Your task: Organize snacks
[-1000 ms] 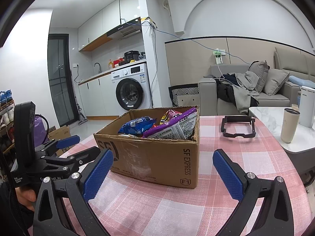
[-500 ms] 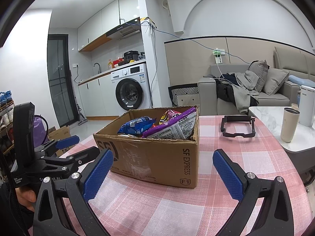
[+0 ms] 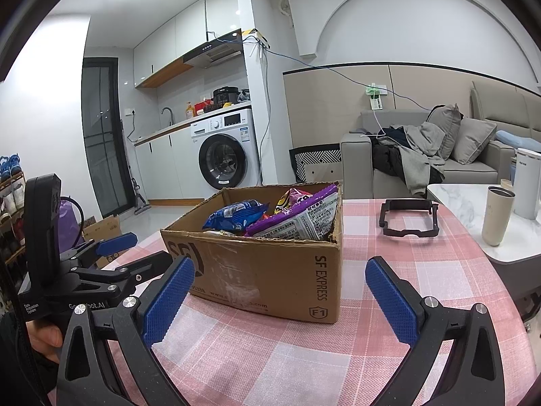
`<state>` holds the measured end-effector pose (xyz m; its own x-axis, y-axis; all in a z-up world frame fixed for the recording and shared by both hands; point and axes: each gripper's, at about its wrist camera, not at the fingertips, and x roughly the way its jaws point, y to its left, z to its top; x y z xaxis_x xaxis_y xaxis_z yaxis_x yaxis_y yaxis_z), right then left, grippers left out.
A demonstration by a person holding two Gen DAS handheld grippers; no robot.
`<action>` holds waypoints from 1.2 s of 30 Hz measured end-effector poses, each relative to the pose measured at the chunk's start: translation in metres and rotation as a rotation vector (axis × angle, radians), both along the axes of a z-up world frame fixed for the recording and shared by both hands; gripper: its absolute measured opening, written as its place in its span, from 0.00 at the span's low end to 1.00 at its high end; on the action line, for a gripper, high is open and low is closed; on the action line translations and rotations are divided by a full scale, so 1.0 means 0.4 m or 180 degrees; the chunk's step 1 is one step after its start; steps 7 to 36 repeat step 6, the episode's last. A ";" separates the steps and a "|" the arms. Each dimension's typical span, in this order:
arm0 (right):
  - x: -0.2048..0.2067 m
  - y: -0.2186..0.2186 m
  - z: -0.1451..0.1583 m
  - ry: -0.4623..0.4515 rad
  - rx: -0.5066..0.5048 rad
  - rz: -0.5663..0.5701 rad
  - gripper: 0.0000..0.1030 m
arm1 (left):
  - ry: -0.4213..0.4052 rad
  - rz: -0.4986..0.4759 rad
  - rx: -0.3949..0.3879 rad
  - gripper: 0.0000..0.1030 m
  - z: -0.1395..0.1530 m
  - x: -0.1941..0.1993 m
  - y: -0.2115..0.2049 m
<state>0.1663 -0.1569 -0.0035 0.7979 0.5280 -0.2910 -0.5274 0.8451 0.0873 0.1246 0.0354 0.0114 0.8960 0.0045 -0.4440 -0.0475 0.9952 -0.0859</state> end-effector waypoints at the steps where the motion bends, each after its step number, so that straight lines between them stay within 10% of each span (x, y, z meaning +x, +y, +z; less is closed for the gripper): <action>1: 0.000 0.000 0.000 -0.0003 0.0001 0.0002 1.00 | 0.0001 0.0014 -0.0003 1.00 0.000 0.000 0.000; 36: 0.003 0.002 -0.008 -0.0005 -0.0028 0.0014 1.00 | 0.0004 0.0023 -0.0008 1.00 -0.002 0.001 -0.002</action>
